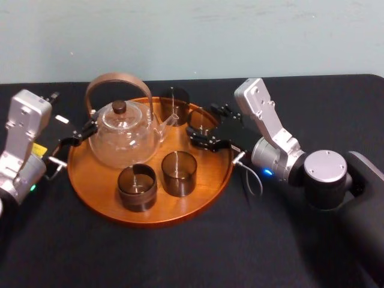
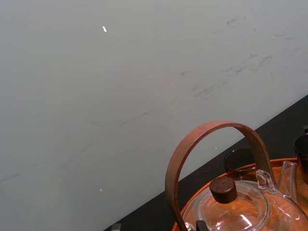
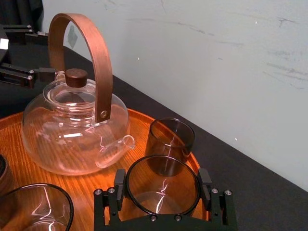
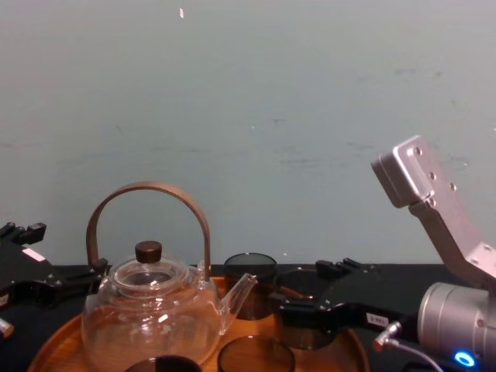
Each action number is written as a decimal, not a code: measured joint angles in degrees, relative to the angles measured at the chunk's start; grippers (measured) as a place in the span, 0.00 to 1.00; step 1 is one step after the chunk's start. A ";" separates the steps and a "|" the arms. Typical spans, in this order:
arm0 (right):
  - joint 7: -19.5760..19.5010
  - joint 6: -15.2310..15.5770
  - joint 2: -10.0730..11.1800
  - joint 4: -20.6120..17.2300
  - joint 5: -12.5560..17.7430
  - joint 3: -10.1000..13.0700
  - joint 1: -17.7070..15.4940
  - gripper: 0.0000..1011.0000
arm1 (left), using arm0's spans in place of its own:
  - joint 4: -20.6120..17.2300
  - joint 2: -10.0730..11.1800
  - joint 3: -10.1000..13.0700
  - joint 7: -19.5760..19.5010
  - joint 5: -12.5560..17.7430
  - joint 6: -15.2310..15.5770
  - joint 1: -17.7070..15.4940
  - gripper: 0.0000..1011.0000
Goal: Pick up the glass from the table and place it on the tray.
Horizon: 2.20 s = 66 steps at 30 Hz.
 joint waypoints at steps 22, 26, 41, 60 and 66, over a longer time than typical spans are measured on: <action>0.19 -1.82 -0.44 2.36 0.23 0.20 0.13 0.91 | 0.00 0.00 0.00 0.00 0.00 0.00 0.00 1.00; 0.28 -2.25 -0.62 2.98 0.23 0.20 0.28 0.91 | 0.00 0.00 0.00 0.00 0.00 0.00 0.00 1.00; 0.16 -2.92 -1.29 5.18 -0.09 0.11 0.72 0.91 | 0.00 0.00 0.00 0.00 0.00 0.00 0.00 1.00; -0.28 -2.92 -1.28 5.34 -0.52 0.13 0.68 0.91 | 0.00 0.00 0.00 0.00 0.00 0.00 0.00 1.00; -0.22 -2.82 -1.28 5.35 -0.58 0.11 0.66 0.99 | 0.00 0.00 0.00 0.00 0.00 0.00 0.00 1.00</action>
